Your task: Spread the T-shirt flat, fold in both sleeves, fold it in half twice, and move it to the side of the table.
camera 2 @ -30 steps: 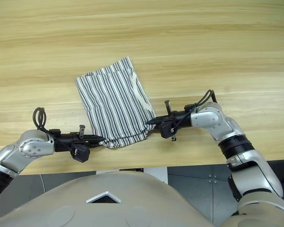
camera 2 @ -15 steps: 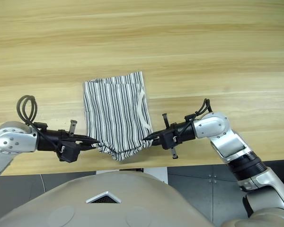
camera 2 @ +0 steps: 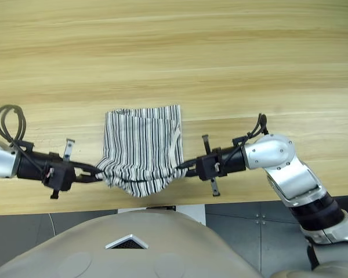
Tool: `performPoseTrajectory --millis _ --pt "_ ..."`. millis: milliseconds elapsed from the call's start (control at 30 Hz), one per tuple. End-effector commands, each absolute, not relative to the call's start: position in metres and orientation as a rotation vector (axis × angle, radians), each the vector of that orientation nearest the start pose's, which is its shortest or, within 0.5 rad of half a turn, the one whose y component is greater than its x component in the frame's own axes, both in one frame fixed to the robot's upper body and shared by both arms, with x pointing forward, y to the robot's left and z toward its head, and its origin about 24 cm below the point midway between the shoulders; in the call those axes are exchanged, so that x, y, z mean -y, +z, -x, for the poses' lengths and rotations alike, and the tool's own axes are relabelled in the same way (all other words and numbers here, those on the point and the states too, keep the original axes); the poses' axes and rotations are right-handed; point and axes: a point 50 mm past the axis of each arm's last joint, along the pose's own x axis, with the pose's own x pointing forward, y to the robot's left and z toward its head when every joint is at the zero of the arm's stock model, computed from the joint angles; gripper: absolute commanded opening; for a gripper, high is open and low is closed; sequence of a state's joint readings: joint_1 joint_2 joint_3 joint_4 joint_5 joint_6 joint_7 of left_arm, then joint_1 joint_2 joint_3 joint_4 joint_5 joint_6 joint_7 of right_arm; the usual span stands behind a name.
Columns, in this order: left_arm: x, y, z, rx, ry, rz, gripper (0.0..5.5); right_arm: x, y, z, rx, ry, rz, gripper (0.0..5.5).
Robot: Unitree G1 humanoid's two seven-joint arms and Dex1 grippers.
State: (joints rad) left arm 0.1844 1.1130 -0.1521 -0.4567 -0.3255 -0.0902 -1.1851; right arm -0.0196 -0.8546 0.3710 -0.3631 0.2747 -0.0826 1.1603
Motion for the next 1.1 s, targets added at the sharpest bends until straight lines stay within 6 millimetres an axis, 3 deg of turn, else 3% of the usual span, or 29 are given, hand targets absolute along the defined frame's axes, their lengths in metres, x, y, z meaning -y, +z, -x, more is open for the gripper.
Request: performPoseTrajectory --millis 33,233,367,533,667,900,1100 --pt "-0.201 0.110 -0.186 -0.247 -1.485 -0.750 0.25 0.144 0.094 -0.206 -0.027 1.538 0.630 0.10" --pt "-0.205 0.104 -0.217 -0.233 -1.356 -0.759 0.25 0.139 0.085 -0.233 0.008 1.403 0.676 0.10" --pt "-0.210 0.084 -0.236 -0.264 -1.262 -0.808 0.25 0.136 0.071 -0.257 -0.016 1.337 0.713 0.10" --pt "-0.211 0.059 -0.256 -0.321 -1.175 -0.756 0.25 0.130 0.055 -0.268 -0.021 1.314 0.741 0.10" --pt "-0.220 0.046 -0.273 -0.396 -1.023 -0.635 1.08 0.130 0.045 -0.283 -0.044 1.174 0.670 1.02" --pt "-0.256 0.087 -0.294 -0.279 -0.846 -0.182 2.18 0.153 0.039 -0.301 -0.085 0.936 0.552 2.27" --pt "-0.267 0.083 -0.297 -0.306 -0.751 -0.094 3.15 0.143 0.038 -0.304 -0.037 0.877 0.488 3.35"
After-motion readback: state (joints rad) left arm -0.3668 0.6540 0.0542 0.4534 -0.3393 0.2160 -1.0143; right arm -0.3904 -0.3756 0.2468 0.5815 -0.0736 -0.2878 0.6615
